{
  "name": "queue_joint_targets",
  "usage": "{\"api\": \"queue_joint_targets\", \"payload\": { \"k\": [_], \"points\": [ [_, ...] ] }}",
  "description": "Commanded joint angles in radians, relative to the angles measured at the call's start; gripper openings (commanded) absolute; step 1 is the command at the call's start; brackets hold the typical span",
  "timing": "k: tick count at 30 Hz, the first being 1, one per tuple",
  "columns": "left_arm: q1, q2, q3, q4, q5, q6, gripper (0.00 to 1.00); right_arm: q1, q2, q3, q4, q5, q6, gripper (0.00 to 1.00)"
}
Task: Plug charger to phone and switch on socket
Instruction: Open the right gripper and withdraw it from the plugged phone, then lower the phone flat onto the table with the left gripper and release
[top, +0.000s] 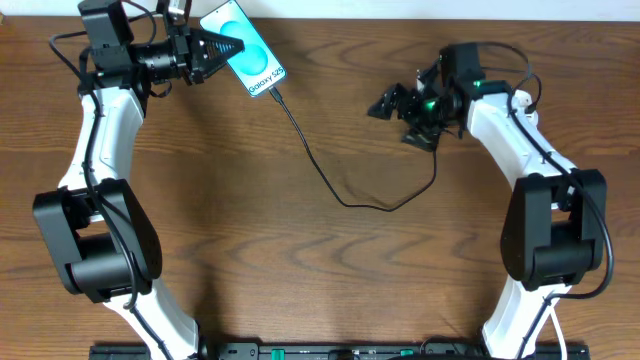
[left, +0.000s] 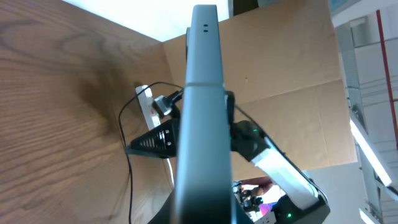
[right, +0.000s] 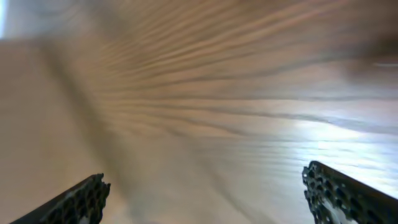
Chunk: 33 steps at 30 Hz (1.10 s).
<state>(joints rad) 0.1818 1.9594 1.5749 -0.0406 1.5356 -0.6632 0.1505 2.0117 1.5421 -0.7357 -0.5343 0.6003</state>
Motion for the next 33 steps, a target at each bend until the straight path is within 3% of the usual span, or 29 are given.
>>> {"api": "queue_joint_targets", "payload": {
  "k": [1,5,12,15,23,33],
  "points": [
    [0.001,-0.032,-0.003,-0.031,-0.036,-0.006,0.07,0.038,-0.094,0.092,-0.093,0.286,-0.087,0.99],
    [-0.008,-0.032,-0.003,-0.132,-0.122,0.058,0.07,0.075,-0.222,0.116,-0.150,0.377,-0.094,0.99],
    [-0.054,-0.032,-0.003,-0.588,-0.504,0.369,0.07,0.117,-0.454,0.116,-0.211,0.430,-0.127,0.99],
    [-0.079,-0.032,-0.003,-0.694,-0.604,0.408,0.07,0.129,-0.521,0.116,-0.245,0.454,-0.131,0.99],
    [-0.113,-0.031,-0.003,-0.818,-0.830,0.422,0.07,0.144,-0.627,0.116,-0.363,0.480,-0.131,0.99],
    [-0.116,-0.029,-0.108,-0.840,-0.848,0.506,0.07,0.206,-0.630,0.114,-0.427,0.513,-0.126,0.99]
  ]
}}
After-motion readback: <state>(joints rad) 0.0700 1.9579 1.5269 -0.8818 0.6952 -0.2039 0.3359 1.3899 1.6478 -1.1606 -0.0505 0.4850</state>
